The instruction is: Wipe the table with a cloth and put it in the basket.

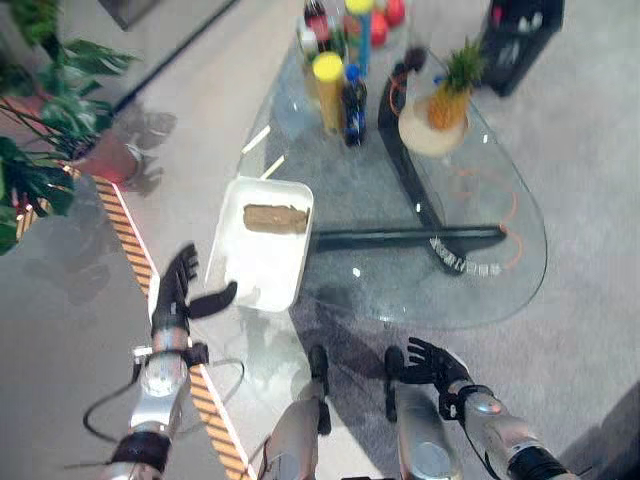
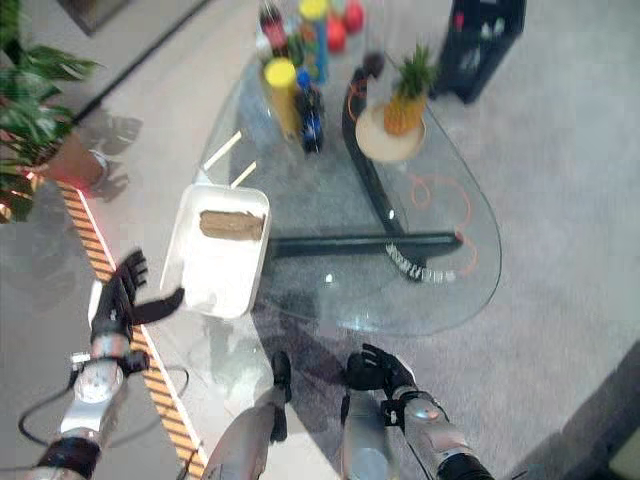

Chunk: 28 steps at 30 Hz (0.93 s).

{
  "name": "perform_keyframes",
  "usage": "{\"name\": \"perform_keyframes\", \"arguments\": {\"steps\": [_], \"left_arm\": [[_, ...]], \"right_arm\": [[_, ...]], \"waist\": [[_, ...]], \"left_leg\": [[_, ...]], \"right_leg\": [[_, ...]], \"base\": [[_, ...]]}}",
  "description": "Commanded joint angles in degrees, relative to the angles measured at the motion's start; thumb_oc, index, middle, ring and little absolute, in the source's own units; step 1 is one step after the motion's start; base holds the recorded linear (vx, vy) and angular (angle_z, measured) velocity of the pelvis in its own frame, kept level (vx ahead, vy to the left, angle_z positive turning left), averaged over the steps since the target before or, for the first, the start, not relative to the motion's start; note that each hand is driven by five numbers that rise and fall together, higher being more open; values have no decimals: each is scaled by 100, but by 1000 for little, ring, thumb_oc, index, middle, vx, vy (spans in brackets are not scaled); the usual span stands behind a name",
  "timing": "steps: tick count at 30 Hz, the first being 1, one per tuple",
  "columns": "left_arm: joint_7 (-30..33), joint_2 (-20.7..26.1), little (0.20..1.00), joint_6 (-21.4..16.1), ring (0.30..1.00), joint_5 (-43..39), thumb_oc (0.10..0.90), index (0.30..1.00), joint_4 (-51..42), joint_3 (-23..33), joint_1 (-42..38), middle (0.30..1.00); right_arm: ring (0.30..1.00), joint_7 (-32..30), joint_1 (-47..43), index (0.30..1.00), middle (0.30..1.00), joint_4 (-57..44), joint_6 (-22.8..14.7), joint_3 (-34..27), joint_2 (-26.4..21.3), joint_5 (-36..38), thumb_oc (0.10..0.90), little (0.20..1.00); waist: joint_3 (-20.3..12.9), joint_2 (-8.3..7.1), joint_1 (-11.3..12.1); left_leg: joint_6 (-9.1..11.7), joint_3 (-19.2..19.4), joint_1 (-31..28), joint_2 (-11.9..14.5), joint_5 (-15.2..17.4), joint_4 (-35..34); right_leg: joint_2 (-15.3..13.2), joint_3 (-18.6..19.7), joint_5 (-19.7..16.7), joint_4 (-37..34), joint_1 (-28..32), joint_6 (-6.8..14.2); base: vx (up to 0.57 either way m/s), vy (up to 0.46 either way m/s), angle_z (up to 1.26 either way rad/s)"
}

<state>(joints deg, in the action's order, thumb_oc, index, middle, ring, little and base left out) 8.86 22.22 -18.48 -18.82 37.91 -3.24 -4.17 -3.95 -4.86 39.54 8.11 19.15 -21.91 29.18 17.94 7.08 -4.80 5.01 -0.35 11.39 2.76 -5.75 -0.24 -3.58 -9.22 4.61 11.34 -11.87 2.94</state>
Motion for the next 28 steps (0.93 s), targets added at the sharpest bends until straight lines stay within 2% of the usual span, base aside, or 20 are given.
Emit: {"name": "perform_keyframes", "arguments": {"steps": [1,2,3,4,6,8,10,11,12,14,19,28], "left_arm": [[-597,-105,900,164,900,-277,800,900,607,24,135,900],[-622,-127,900,164,900,-274,800,900,660,19,148,900],[-881,-320,900,436,900,-176,800,900,1108,26,261,900],[-911,-443,900,540,900,-196,800,900,1422,-33,315,900],[-1010,-533,900,582,900,-180,800,900,1843,-19,380,900],[-1166,-670,900,1093,900,-528,800,900,2478,52,408,900],[-1291,-746,900,1304,900,-662,800,900,3064,115,407,900],[-1293,-755,900,1319,900,-665,800,900,3117,115,404,900],[-1265,-808,900,1518,900,-608,800,900,3402,73,398,900],[-1260,-874,900,1667,900,-676,800,900,3627,84,396,900],[-1253,-986,900,1731,900,-618,800,900,3915,41,347,900],[-1071,-1046,900,1556,900,-604,800,900,3862,-183,193,900]], "right_arm": [[900,251,486,900,900,595,-326,-118,284,-22,800,900],[900,270,485,900,900,664,-356,-128,293,-14,800,900],[900,391,480,900,900,1118,-425,-266,377,-15,800,900],[900,430,474,900,900,1369,-447,-348,445,-81,800,900],[900,535,468,900,900,1757,-528,-412,503,-172,800,900],[900,659,436,900,900,2282,-583,-490,592,-253,800,900],[900,794,422,900,900,2665,-558,-549,633,-325,800,900],[900,808,421,900,900,2710,-565,-553,641,-326,800,900],[900,861,414,900,900,2937,-465,-593,701,-308,800,900],[900,906,415,900,900,3155,-426,-711,740,-216,800,900],[900,1057,399,900,900,3407,-453,-758,752,-468,800,900],[900,1037,381,900,900,3505,-507,-601,804,-447,800,900]], "waist": [[-853,-411,53],[-863,-416,57],[-987,-454,105],[-1065,-476,117],[-1151,-499,116],[-1221,-513,103],[-1275,-516,74],[-1277,-517,71],[-1311,-528,48],[-1351,-539,24],[-1446,-566,-11],[-1485,-604,-25]], "left_leg": [[-119,-81,-196,-327,355,181],[-120,-83,-218,-324,358,174],[-127,-118,-341,-290,380,129],[-128,-115,-414,-272,384,102],[-127,-102,-540,-244,400,37],[-127,-60,-692,-209,426,-37],[-136,-25,-797,-189,461,-58],[-137,-20,-810,-189,465,-62],[-151,13,-895,-188,494,-89],[-176,43,-1023,-187,534,-150],[-227,84,-1220,-201,608,-249],[-270,158,-1387,-220,635,-376]], "right_leg": [[327,374,18,-477,485,12],[330,374,18,-486,509,11],[342,356,11,-556,652,7],[343,332,-8,-602,735,13],[356,322,-2,-667,864,14],[349,281,14,-742,1014,30],[327,245,33,-775,1106,29],[325,239,33,-779,1116,30],[308,193,26,-820,1180,34],[294,157,12,-891,1280,45],[276,143,-16,-991,1416,81],[250,121,-78,-1066,1497,146]], "base": [[45,-98,34],[29,-77,28],[34,-60,21],[41,-60,23],[22,-15,16],[-8,9,4],[-5,9,3],[0,0,0],[0,0,0],[20,8,0],[40,15,-2],[8,9,-3]]}}
